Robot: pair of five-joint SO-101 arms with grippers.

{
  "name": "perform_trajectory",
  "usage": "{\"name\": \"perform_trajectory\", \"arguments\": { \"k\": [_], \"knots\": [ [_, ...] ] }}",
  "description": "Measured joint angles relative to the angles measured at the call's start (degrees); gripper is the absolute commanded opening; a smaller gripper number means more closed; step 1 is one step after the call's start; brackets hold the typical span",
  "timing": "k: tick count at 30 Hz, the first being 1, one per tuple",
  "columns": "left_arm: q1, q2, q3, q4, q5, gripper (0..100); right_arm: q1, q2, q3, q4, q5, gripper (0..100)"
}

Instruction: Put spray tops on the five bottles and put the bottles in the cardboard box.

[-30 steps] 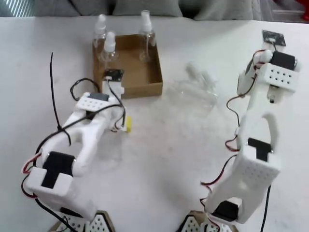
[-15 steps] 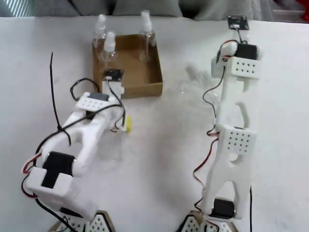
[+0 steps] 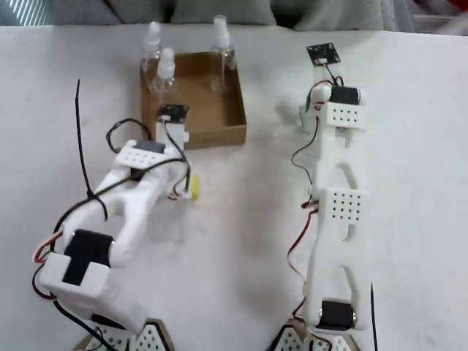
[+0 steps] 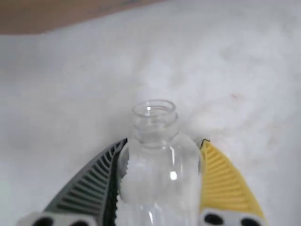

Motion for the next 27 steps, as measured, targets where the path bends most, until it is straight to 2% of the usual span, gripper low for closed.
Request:
{"name": "perform_trajectory", "arguments": {
  "k": [4, 7, 10, 15, 27],
  "knots": [
    [0.00, 0.00, 0.00, -0.18, -0.88, 12, 0.53, 2.11, -0.18, -2.73, 0.26, 15.1],
    [0.00, 0.00, 0.00, -0.18, -0.88, 12, 1.05, 2.73, -1.32, -3.34, 0.26, 1.8],
    [0.00, 0.00, 0.00, -0.18, -0.88, 12, 2.29, 2.90, -2.02, -4.13, 0.26, 4.0],
    [0.00, 0.00, 0.00, -0.18, -0.88, 12, 3.34, 2.99, -2.20, -4.40, 0.26, 2.0],
    [0.00, 0.00, 0.00, -0.18, -0.88, 12, 7.03, -9.23, -2.02, 18.29, 0.26, 2.0]
  ]
}}
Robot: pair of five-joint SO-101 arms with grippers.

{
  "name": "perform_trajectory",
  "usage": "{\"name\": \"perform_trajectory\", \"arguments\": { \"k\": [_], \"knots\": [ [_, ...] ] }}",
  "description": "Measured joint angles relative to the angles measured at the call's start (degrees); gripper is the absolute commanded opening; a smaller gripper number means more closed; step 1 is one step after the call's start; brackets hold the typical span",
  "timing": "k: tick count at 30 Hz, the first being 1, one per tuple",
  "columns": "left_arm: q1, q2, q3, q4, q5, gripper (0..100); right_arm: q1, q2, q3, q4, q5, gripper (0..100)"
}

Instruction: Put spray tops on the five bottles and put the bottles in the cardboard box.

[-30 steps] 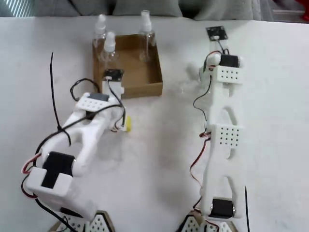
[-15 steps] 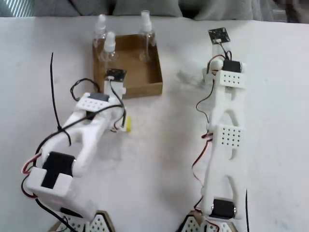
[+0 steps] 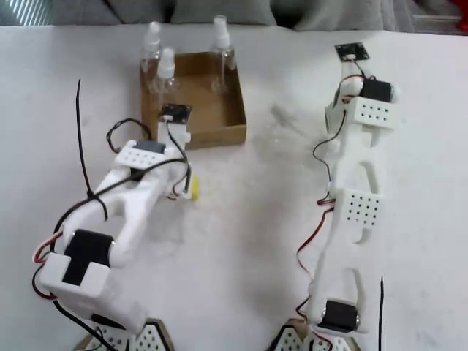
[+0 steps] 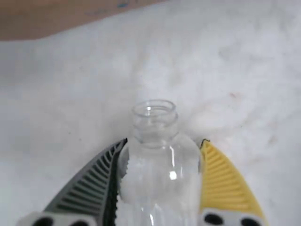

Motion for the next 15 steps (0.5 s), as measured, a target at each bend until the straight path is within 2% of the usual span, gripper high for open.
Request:
{"name": "perform_trajectory", "arguments": {
  "k": [3, 8, 15],
  "knots": [
    [0.00, 0.00, 0.00, 0.00, -0.26, 12, 0.97, -4.22, 0.00, 1.05, -0.18, 2.0],
    [0.00, -0.62, 0.18, 0.00, -0.44, 12, 4.75, -10.81, 1.14, 1.32, -5.27, 2.0],
    [0.00, -9.05, 9.67, -7.38, -0.44, 12, 6.15, -24.44, 18.99, 1.32, -5.98, 2.1]
  ]
}}
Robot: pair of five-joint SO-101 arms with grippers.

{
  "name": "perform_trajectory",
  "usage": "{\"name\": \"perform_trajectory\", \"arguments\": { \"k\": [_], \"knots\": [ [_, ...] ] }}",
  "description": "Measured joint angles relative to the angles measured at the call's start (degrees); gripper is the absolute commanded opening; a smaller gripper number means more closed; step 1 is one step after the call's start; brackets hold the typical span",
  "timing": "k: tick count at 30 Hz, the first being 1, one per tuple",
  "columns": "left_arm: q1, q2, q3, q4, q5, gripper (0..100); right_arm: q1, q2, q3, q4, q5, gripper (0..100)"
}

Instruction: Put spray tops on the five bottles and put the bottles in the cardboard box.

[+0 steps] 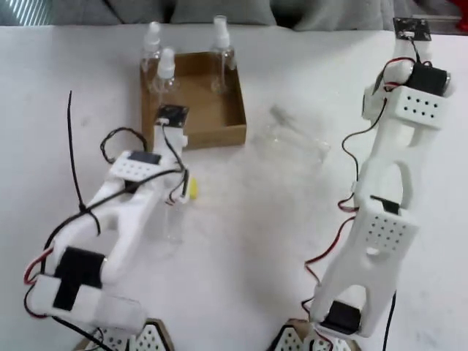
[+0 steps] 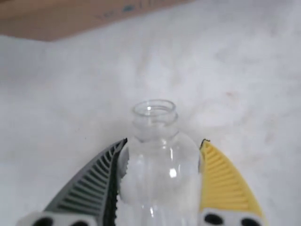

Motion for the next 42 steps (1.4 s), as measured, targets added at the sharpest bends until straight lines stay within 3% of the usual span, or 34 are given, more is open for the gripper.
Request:
{"name": "perform_trajectory", "arguments": {
  "k": [8, 16, 26, 31, 42],
  "knots": [
    [0.00, -10.73, 9.93, -8.00, -0.35, 12, -4.48, -20.66, 21.27, 0.09, -0.18, 2.0],
    [-0.09, -19.96, 14.95, -9.58, -0.53, 12, -12.66, -41.93, 33.05, 0.09, -0.62, 2.0],
    [-0.53, -42.29, 25.76, -11.43, -0.62, 12, -26.64, -60.84, 41.41, -0.18, -1.23, 2.0],
    [-1.85, -55.65, 34.29, -16.88, -0.62, 12, -30.59, -61.98, 41.41, -3.34, -9.49, 2.0],
    [-4.04, -84.48, 44.66, -17.41, -0.62, 12, -37.54, -61.98, 41.49, -13.36, -23.38, 2.2]
  ]
}}
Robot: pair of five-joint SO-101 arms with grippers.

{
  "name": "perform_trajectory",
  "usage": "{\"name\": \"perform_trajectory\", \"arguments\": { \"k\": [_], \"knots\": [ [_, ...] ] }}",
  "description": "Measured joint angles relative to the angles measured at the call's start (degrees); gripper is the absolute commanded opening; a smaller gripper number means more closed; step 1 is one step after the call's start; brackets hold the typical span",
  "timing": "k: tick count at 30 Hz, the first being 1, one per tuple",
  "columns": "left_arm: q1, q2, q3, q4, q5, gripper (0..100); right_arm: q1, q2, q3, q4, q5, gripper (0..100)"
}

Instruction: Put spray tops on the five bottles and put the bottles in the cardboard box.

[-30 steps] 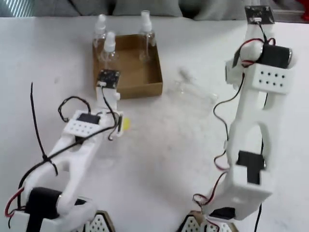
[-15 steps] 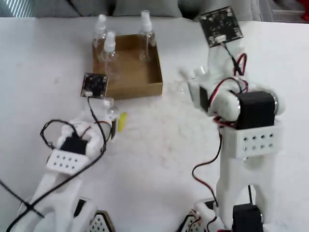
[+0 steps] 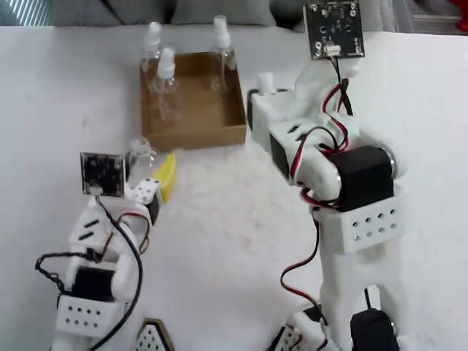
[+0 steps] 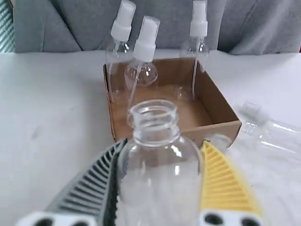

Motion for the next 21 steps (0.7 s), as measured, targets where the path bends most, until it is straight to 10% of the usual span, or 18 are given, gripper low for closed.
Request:
{"name": "perform_trajectory", "arguments": {
  "k": [21],
  "knots": [
    [7.65, -18.81, 9.67, 0.00, 0.00, 12, -9.05, 0.00, 0.00, -20.22, -0.88, 2.4]
  ]
}}
